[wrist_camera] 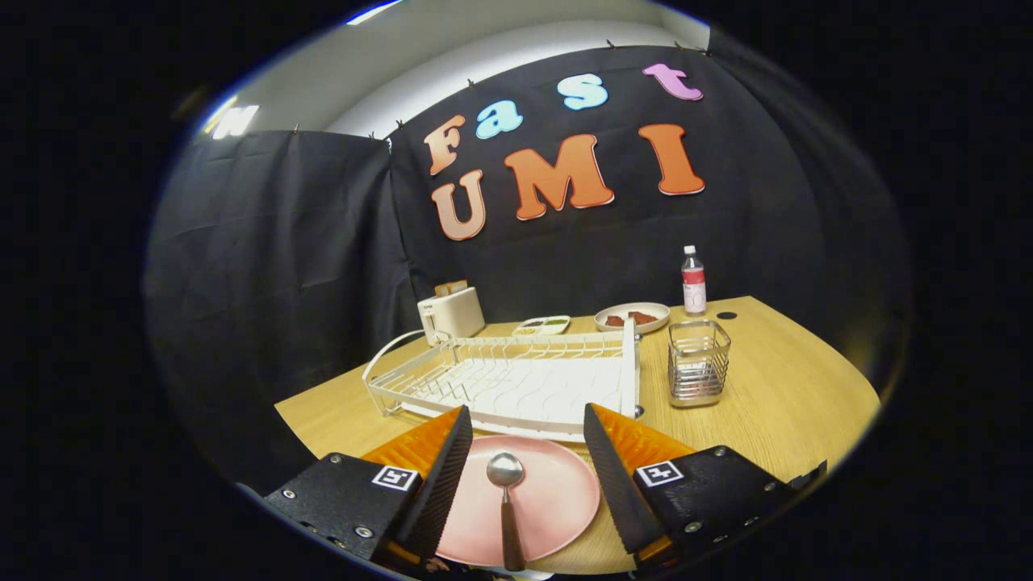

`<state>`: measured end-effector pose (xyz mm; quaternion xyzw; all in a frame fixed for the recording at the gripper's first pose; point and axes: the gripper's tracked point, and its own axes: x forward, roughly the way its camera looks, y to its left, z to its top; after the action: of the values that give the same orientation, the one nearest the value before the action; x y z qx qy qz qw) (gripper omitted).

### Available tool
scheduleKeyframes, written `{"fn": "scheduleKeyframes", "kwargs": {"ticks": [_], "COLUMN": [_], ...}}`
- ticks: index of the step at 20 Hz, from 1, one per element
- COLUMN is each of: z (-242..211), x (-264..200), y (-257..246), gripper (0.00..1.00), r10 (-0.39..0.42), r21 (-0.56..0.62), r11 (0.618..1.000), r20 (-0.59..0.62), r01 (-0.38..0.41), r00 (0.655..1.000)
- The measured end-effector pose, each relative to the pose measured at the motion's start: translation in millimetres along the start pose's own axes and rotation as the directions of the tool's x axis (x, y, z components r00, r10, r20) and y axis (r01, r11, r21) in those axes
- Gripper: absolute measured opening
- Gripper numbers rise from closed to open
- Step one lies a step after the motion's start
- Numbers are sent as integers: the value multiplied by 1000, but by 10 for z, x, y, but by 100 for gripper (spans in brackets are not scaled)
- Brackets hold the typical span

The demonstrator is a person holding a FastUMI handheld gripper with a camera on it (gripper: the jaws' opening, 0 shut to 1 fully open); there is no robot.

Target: Take the plate from the dish rack, then take the spoon from the basket and place it into the plate.

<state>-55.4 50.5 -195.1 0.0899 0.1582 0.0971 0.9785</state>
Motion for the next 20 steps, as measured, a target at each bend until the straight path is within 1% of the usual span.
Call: {"fn": "scheduleKeyframes", "kwargs": {"ticks": [5, 8, 12, 14, 17, 20], "z": [606, 878, 1181, 1347, 1555, 1692], "x": [-52, -123, -206, -257, -325, -367], "y": [14, -37, -16, -28, -56, -25], "gripper": [86, 87, 87, 87, 87, 88], "r10": [-57, -109, -140, -154, -198, -213], "r21": [-17, -16, 11, 18, 30, 6], "r11": [998, 993, 990, 988, 979, 973], "r20": [154, 212, 274, 313, 363, 398], "r01": [60, 115, 142, 157, 201, 230], "r00": [986, 971, 952, 937, 911, 892]}}
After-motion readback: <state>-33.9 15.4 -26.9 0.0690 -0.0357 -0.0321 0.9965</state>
